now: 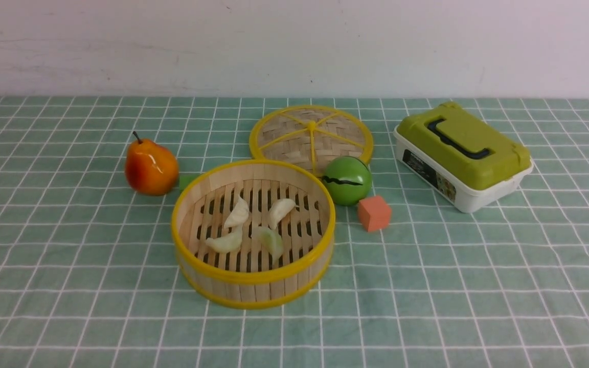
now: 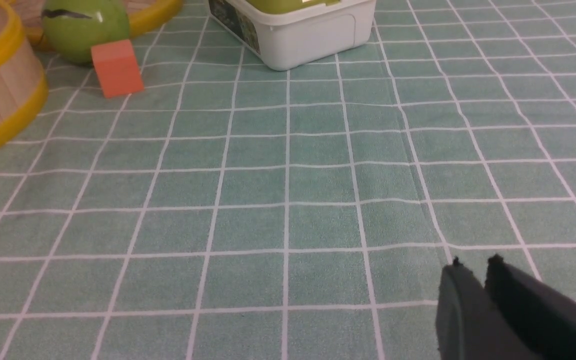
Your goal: Put the dumplings into the steamer on the table with the blue tablecloth.
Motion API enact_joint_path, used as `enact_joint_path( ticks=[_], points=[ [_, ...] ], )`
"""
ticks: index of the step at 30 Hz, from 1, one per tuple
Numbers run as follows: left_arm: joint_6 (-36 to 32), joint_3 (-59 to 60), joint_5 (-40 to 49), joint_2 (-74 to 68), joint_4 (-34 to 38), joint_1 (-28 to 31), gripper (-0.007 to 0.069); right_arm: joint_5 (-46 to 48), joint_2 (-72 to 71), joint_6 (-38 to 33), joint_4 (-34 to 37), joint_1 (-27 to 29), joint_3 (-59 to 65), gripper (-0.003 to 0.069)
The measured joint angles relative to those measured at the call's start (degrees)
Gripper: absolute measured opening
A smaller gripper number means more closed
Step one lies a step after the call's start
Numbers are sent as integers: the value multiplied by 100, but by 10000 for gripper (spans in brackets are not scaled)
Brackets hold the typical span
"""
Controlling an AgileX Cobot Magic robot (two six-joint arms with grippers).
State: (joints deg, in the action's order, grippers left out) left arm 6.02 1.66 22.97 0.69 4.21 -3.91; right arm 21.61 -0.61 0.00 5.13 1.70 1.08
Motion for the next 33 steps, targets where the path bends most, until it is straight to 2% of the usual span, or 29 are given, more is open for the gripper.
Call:
enact_joint_path(
  ticks=[33],
  points=[
    [0, 4, 0, 0, 2, 0, -14, 0, 0, 0, 0, 0, 0, 111]
  ],
)
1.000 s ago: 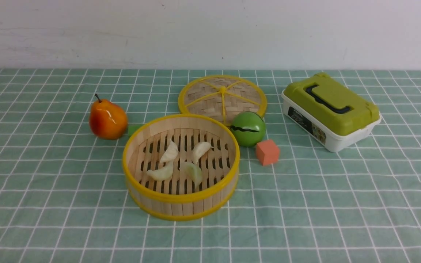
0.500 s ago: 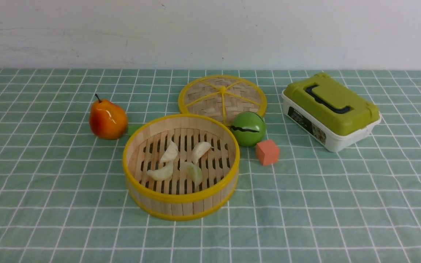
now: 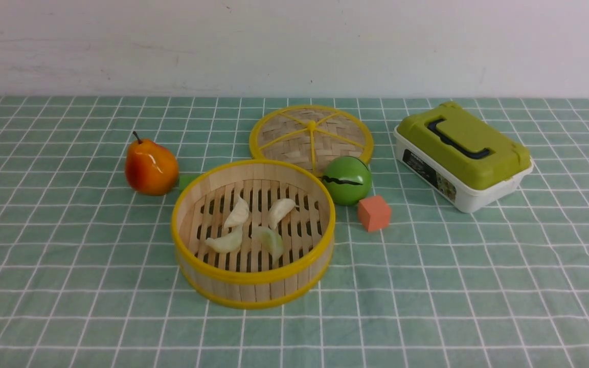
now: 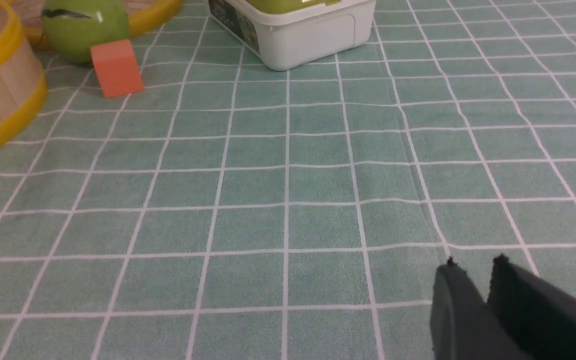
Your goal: Put the dumplings into the steamer on the table with the blue tablecloth.
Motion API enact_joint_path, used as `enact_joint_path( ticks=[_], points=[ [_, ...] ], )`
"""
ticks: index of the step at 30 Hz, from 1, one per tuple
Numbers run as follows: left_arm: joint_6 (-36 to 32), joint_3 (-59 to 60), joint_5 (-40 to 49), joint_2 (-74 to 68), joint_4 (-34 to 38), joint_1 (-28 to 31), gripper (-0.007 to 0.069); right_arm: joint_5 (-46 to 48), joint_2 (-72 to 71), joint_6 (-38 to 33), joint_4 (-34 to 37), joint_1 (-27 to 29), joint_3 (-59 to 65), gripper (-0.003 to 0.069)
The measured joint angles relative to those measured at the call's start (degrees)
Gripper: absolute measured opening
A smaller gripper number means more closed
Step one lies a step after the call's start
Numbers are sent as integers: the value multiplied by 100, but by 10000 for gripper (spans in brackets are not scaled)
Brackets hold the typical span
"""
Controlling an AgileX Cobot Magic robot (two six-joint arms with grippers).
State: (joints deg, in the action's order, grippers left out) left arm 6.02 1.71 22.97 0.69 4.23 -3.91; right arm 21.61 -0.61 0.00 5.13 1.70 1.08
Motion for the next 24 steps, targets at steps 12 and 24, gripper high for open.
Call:
enact_joint_path(
  ticks=[12, 24],
  points=[
    [-8, 0, 0, 0, 0, 0, -7, 0, 0, 0, 0, 0, 0, 125],
    [-13, 0, -5, 0, 0, 0, 2, 0, 0, 0, 0, 0, 0, 140]
  ],
)
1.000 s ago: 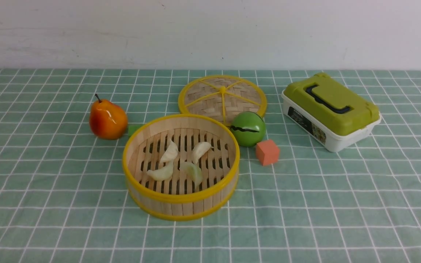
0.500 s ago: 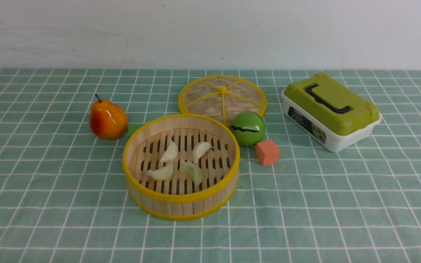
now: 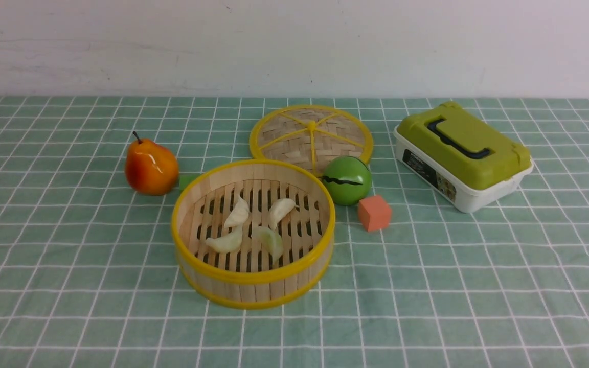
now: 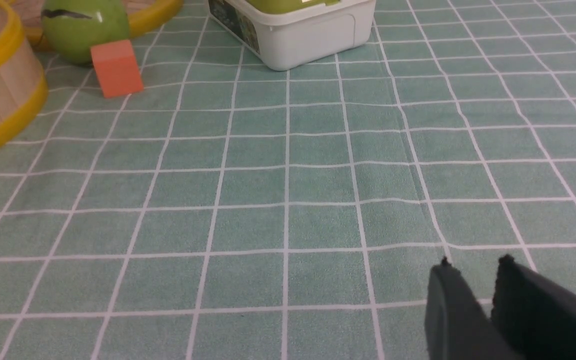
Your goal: Put the dumplings into the steamer on the table with the blue tablecloth.
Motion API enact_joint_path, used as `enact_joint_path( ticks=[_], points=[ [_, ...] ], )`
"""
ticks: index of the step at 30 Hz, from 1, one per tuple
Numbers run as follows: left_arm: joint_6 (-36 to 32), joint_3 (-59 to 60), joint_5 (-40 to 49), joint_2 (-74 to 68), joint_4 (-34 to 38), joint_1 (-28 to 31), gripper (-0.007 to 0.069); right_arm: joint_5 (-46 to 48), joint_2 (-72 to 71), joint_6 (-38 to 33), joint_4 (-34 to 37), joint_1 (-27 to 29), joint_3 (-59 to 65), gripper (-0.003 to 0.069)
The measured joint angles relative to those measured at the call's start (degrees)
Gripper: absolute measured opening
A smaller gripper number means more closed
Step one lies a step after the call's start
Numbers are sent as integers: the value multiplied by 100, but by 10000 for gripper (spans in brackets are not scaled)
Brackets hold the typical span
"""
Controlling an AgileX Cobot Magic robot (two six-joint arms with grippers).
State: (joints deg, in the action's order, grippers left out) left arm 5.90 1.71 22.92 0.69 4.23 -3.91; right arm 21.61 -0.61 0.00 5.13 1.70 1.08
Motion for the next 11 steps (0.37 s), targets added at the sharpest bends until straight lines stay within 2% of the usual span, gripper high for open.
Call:
enact_joint_path(
  ticks=[11],
  points=[
    [0, 0, 0, 0, 0, 0, 7, 0, 0, 0, 0, 0, 0, 149]
  ],
)
